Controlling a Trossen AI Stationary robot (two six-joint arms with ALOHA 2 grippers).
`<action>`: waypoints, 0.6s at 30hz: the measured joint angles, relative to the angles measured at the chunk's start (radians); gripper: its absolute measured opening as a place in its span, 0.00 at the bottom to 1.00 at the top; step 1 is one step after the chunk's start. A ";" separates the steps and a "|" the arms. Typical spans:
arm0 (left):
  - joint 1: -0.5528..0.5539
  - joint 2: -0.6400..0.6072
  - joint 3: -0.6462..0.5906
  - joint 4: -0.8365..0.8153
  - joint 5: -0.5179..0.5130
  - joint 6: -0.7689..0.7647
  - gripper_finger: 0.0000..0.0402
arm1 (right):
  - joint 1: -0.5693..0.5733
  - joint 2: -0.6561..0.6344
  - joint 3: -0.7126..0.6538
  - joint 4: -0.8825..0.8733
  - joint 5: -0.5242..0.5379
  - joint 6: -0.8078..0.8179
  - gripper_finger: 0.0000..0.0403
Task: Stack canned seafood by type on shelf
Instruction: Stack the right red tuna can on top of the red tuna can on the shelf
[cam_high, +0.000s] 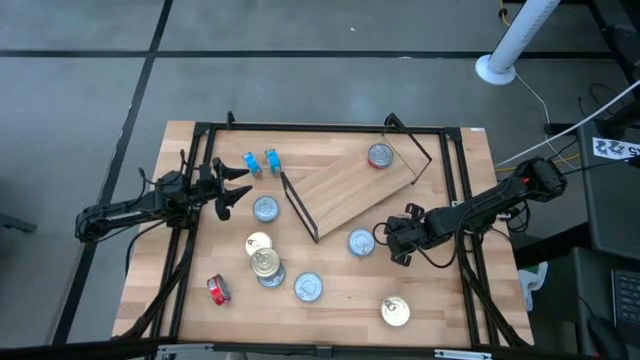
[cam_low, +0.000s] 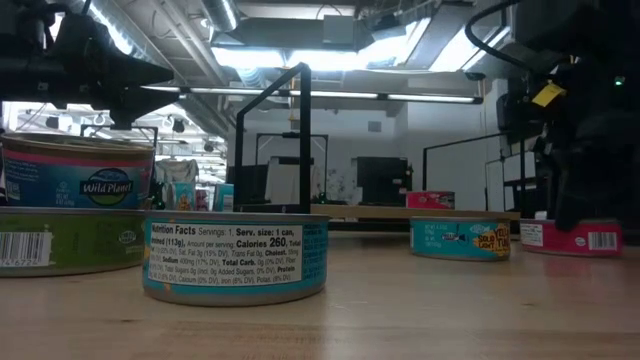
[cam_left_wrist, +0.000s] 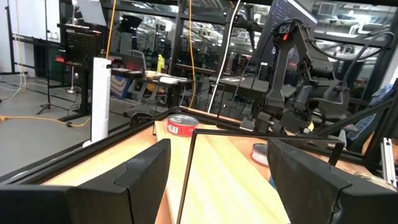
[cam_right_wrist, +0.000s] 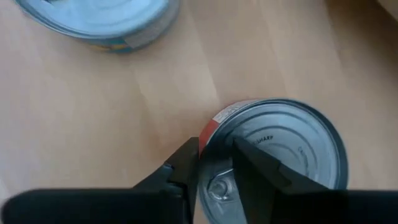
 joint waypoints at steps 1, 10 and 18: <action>0.000 0.000 0.000 0.000 0.000 0.000 0.65 | 0.000 0.000 0.000 -0.008 0.007 -0.003 0.20; 0.000 0.000 0.000 0.000 0.000 0.000 0.65 | 0.000 0.000 -0.001 -0.043 0.024 -0.030 0.02; 0.000 0.000 0.000 0.000 0.000 0.000 0.65 | 0.000 0.000 -0.001 -0.043 0.022 -0.030 0.00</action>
